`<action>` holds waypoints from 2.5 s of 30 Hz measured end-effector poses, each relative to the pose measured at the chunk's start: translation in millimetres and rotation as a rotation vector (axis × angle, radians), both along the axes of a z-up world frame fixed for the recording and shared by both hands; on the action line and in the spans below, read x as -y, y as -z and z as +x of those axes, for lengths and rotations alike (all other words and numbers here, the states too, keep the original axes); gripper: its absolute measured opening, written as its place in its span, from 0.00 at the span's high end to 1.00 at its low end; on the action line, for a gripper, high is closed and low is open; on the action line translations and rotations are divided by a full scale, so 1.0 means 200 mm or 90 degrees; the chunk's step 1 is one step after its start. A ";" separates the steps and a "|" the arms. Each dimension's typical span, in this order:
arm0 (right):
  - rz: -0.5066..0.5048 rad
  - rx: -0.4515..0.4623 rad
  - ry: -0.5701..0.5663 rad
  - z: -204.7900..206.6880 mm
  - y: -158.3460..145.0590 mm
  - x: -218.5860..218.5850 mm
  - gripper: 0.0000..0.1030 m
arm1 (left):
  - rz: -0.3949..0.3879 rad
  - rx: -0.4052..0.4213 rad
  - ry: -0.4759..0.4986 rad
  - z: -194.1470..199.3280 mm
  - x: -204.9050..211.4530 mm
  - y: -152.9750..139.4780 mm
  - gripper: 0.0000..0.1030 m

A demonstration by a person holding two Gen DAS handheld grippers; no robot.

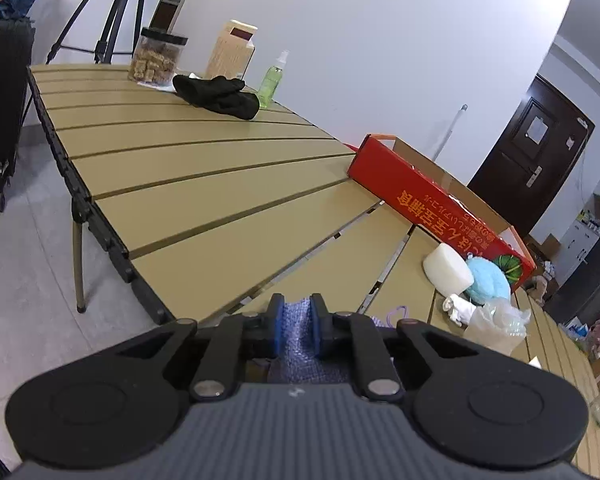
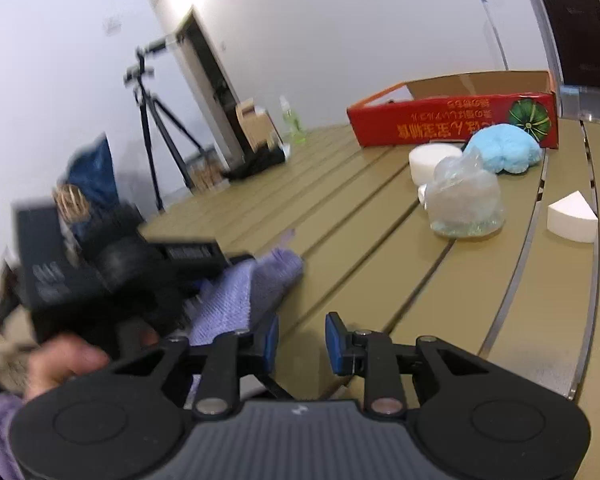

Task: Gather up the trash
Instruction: 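Close the right gripper on the purple bag while the left gripper holds it, then lift the purple bag with both grippers and carry it over the bin, then open both grippers to drop the purple bag into the bin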

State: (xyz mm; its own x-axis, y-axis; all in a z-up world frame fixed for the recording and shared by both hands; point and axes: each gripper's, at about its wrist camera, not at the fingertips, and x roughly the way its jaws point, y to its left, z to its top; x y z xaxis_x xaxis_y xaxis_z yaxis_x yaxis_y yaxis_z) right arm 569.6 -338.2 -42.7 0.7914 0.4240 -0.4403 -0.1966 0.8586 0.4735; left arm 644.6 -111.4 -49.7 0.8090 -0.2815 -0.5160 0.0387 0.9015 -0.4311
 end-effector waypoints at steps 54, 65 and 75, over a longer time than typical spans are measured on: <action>-0.227 0.009 -0.145 -0.06 0.11 -0.79 0.97 | -0.037 -0.051 -0.040 -0.56 -0.73 0.06 0.92; -0.469 -0.084 -0.154 0.05 0.50 -0.96 0.74 | 0.136 -0.206 0.024 -0.25 -0.62 0.56 0.68; -0.466 -0.115 -0.168 0.06 0.53 -0.91 0.70 | 0.205 -0.176 0.042 -0.29 -0.55 0.50 0.56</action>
State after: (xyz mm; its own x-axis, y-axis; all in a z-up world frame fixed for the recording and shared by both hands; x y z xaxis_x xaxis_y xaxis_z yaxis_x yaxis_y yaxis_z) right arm 580.8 -155.8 -148.8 0.5957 0.1405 -0.7908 -0.4106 0.8995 -0.1495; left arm 586.1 -0.6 -149.1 0.6139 -0.1175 -0.7806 0.0239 0.9912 -0.1304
